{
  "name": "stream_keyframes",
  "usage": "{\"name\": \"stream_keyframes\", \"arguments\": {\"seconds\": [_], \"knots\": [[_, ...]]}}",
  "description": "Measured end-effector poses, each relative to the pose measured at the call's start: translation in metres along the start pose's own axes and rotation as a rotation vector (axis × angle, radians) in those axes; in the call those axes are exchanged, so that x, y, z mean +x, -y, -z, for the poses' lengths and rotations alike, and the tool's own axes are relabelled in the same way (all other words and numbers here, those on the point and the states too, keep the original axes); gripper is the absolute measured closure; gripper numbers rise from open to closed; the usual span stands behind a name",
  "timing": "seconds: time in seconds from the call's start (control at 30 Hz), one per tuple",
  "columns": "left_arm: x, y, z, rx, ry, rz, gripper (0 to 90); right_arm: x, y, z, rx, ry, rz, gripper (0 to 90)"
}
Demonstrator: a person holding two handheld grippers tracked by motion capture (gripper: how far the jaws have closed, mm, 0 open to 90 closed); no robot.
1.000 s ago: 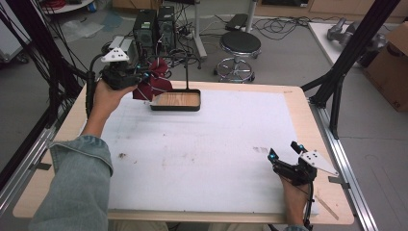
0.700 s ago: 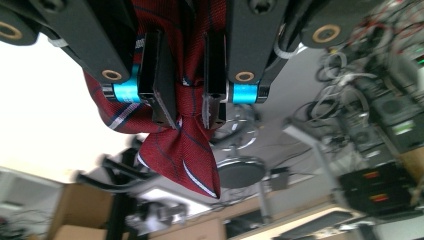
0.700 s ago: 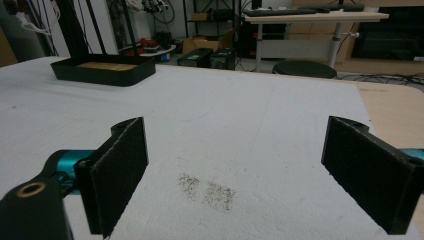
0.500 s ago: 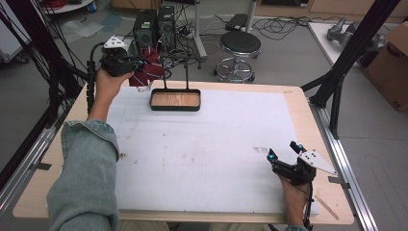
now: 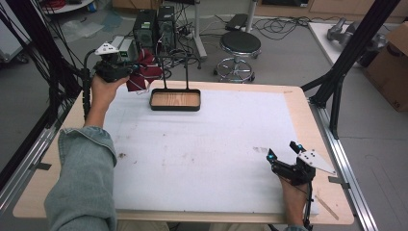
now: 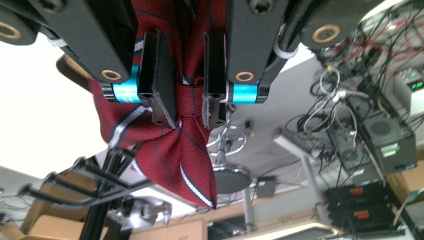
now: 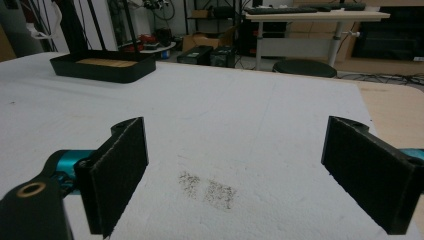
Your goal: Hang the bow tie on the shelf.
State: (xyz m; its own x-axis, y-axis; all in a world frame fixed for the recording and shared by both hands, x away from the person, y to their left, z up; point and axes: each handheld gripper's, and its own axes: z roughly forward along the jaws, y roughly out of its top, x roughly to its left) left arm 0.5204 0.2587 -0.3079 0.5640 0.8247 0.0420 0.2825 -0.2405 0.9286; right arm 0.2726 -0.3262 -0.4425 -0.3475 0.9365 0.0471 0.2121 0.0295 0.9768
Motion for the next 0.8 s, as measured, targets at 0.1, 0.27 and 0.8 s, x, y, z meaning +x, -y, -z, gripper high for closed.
{"name": "stream_keyframes", "arguments": {"seconds": [0.1, 0.27, 0.8], "knots": [[0.000, 0.008, -0.003, 0.016, -0.011, 0.004, 75.6, 0.000, 0.000, 0.000, 0.001, 0.000, -0.001, 10.4], [-0.004, 0.018, -0.012, 0.044, -0.009, 0.005, 75.6, 0.000, 0.000, 0.000, 0.002, 0.001, 0.001, 10.4], [-0.027, 0.028, -0.050, 0.035, -0.057, -0.022, 74.5, 0.000, 0.000, 0.000, 0.001, 0.000, -0.002, 10.4]]}}
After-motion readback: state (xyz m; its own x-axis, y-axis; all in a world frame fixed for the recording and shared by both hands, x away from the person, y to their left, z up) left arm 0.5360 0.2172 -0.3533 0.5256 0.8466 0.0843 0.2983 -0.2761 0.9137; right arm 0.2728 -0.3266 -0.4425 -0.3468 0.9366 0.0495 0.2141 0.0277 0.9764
